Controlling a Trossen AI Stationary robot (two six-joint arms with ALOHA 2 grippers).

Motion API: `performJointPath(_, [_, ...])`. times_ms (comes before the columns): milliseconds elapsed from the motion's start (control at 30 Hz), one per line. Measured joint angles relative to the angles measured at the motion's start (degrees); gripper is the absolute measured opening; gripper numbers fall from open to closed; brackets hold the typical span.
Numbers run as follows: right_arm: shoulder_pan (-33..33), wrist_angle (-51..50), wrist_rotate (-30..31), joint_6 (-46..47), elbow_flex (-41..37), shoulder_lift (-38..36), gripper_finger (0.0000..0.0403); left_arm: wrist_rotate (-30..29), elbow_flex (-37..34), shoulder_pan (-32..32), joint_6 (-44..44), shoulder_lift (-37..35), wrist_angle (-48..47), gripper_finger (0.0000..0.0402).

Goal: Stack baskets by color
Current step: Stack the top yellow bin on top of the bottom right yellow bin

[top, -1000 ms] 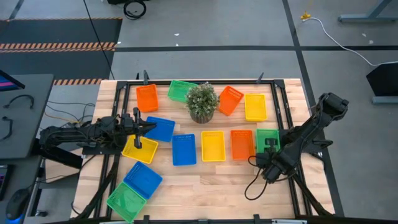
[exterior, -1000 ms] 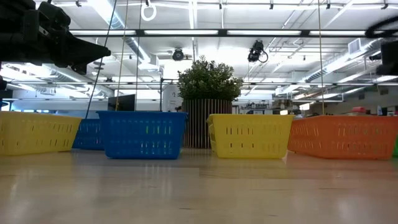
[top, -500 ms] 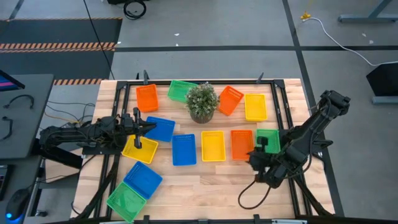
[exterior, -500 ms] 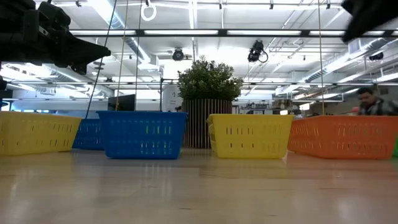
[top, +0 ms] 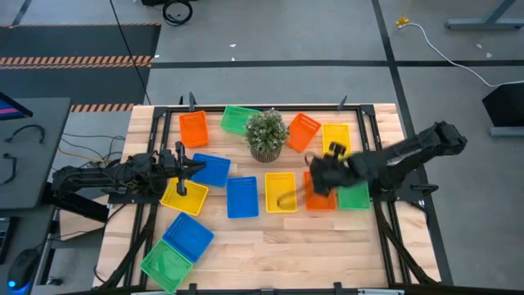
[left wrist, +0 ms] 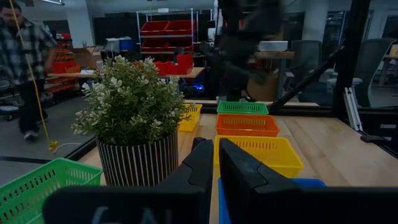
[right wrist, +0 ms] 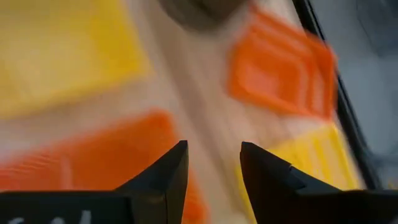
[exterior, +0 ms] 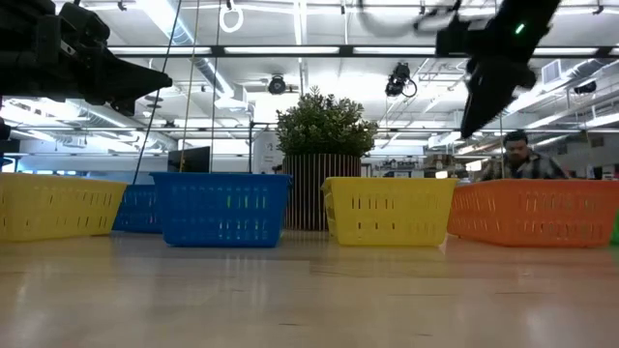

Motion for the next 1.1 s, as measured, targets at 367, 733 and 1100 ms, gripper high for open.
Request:
performJointPath(367, [-23.0, -1.6, -13.6, -27.1, 0.0, 0.1, 0.0176, 0.0, 0.0, 0.0, 0.0, 0.0, 0.0, 0.0038])
performJointPath(733, [-27.6, 2.4, -19.5, -36.1, -4.9, 0.1, 0.0169, 0.0, 0.0, 0.0, 0.0, 0.0, 0.0, 0.0038])
performJointPath(1100, [-31.0, 8.7, -17.6, -39.1, -12.5, 0.1, 0.0147, 0.0, 0.0, 0.0, 0.0, 0.0, 0.0, 0.0033])
